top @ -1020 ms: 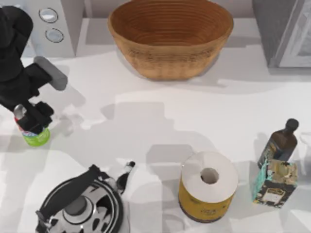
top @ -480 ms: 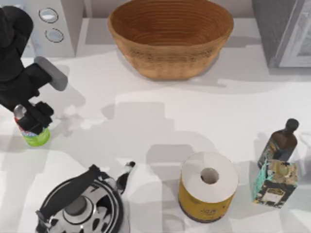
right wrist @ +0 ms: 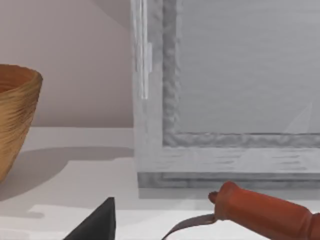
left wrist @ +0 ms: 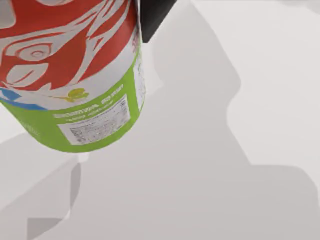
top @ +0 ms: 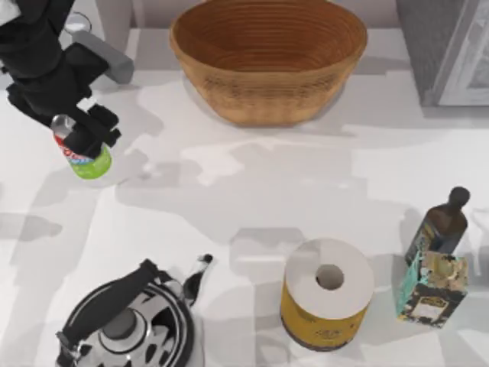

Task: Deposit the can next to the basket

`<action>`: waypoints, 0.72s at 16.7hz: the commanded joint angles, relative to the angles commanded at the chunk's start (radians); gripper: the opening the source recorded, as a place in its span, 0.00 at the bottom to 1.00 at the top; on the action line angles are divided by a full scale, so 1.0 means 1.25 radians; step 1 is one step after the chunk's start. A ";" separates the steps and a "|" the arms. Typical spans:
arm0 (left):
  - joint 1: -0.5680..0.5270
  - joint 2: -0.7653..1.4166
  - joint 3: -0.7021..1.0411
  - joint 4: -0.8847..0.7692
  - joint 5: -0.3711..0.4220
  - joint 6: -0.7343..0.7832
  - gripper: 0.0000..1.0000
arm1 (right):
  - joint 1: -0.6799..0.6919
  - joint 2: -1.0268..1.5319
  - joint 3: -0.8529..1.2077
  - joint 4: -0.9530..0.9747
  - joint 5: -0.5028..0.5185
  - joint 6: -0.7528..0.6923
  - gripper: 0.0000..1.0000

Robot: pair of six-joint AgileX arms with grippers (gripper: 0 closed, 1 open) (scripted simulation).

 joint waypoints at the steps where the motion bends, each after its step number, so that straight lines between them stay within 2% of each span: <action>1: -0.022 0.002 0.048 -0.015 0.006 -0.044 0.00 | 0.000 0.000 0.000 0.000 0.000 0.000 1.00; 7: -0.191 0.069 0.329 -0.123 0.025 -0.423 0.00 | 0.000 0.000 0.000 0.000 0.000 0.000 1.00; 12: -0.330 0.219 0.455 -0.203 0.005 -0.767 0.00 | 0.000 0.000 0.000 0.000 0.000 0.000 1.00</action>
